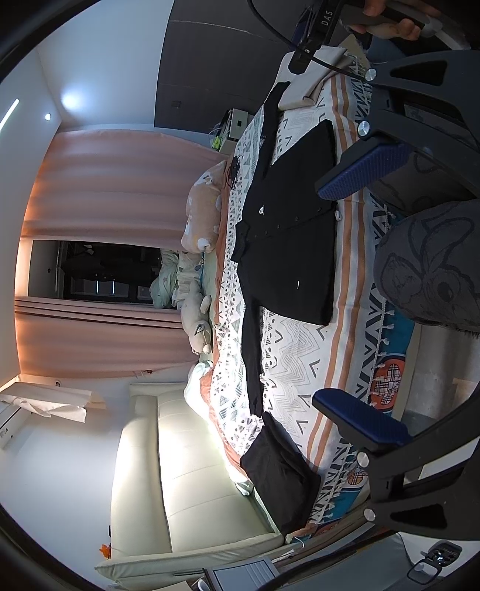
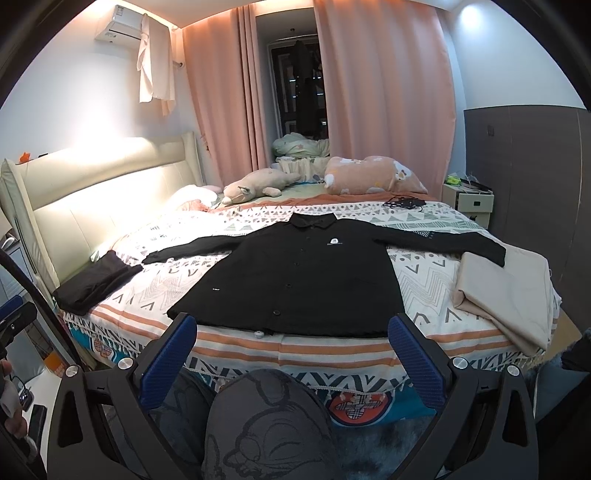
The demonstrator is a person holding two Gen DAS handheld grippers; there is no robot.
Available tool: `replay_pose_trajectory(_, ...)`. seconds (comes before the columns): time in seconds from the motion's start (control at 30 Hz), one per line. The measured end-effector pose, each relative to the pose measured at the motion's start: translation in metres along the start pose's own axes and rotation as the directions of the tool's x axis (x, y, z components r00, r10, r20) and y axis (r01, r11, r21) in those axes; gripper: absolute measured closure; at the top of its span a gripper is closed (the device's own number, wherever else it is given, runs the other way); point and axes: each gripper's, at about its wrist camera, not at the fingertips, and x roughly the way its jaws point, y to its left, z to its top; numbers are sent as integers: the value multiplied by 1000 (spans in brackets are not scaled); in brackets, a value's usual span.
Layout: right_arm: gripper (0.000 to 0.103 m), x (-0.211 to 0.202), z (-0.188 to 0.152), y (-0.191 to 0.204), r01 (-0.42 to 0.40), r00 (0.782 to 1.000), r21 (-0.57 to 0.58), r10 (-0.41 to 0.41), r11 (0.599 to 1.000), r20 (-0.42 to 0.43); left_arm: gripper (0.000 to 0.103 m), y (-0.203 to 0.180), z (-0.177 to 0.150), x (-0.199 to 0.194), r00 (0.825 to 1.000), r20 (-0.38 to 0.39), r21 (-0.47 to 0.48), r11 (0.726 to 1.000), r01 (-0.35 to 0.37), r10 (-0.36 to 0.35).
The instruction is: Fold large clothes
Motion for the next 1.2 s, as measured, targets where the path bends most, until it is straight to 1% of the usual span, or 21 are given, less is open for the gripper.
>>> replay_pose_trajectory(0.23, 0, 8, 0, 3, 9, 1000, -5, -9, 1000, -4, 0, 3, 3, 15, 1000, -20, -1, 1000, -6, 6)
replay_pose_trajectory(0.33, 0, 16, 2, 3, 20, 1000, -9, -20, 1000, -8, 0, 5, 4, 25, 1000, -30, -4, 1000, -9, 9)
replay_pose_trajectory(0.43, 0, 25, 5, 5, 53, 998, -19, -54, 998, -12, 0, 8, 7, 37, 999, -41, -8, 1000, -15, 14)
replay_pose_trajectory(0.53, 0, 38, 9, 5, 56, 998, -15, -56, 998, -23, 0, 9, 10, 50, 998, -52, -8, 1000, -19, 18)
replay_pose_trajectory(0.9, 0, 79, 30, 5, 50, 997, -12, -51, 999, -54, 0, 15, 26, 99, 996, -88, -26, 999, -33, 31)
replay_pose_trajectory(1.07, 0, 104, 43, 1, 27, 997, 0, -27, 1000, -70, 0, 16, 37, 131, 994, -101, -29, 999, -39, 36)
replay_pose_trajectory(1.2, 0, 131, 56, -2, 17, 996, 5, -17, 1000, -93, 0, 23, 45, 159, 993, -118, -56, 998, -33, 26)
